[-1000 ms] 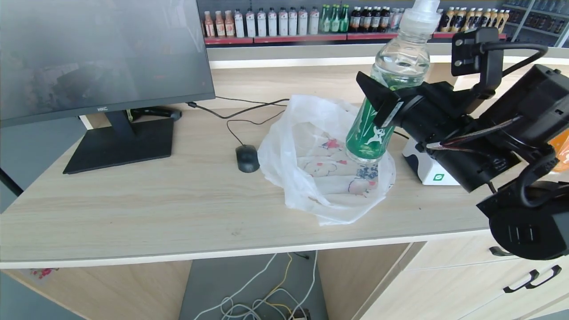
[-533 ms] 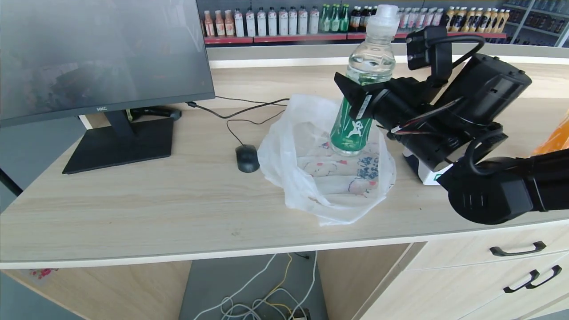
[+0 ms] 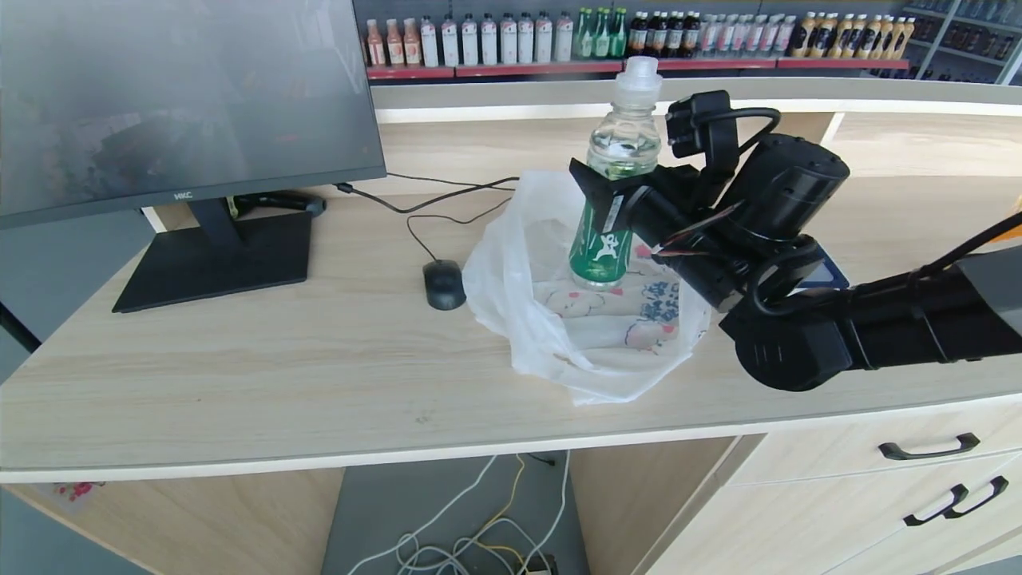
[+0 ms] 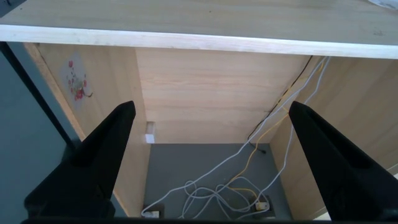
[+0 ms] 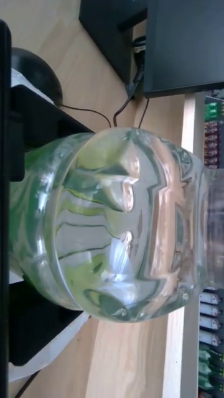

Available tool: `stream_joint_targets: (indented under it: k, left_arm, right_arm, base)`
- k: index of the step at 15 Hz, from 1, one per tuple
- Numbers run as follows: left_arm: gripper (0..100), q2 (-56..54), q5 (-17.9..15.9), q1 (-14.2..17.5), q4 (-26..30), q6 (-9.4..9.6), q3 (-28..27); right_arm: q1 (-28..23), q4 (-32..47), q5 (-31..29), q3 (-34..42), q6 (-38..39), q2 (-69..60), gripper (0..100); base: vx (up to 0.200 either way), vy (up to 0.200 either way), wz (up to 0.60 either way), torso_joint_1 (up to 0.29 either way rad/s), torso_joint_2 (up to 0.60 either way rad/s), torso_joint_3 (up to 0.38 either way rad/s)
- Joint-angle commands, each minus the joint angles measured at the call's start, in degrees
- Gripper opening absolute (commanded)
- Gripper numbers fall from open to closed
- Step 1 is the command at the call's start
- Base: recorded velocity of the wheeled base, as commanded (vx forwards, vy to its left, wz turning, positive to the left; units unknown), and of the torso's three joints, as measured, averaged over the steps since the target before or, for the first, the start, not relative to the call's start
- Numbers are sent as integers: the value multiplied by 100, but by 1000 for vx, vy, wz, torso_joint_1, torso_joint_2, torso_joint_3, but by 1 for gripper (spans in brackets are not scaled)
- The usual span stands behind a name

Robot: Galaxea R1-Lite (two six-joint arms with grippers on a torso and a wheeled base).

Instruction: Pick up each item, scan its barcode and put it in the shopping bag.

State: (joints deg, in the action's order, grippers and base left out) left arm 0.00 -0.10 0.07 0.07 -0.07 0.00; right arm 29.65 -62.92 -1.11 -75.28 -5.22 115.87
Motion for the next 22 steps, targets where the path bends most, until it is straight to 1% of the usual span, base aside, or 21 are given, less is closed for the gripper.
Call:
stream_joint_targets:
  k: [1, 6, 22]
  left_arm:
    - [100, 0, 1, 1, 1, -1, 0]
    - [100, 0, 1, 1, 1, -1, 0]
    - [100, 0, 1, 1, 1, -1, 0]
  right_arm:
    - [32, -1, 5, -277, -6, 366, 0]
    - [226, 7, 5, -681, -6, 718, 0]
    - [226, -1, -3, -664, -6, 1025, 0]
  base:
    - [0, 0, 0, 0, 0, 0]
    - [0, 0, 0, 0, 0, 0]
    - [0, 0, 0, 0, 0, 0]
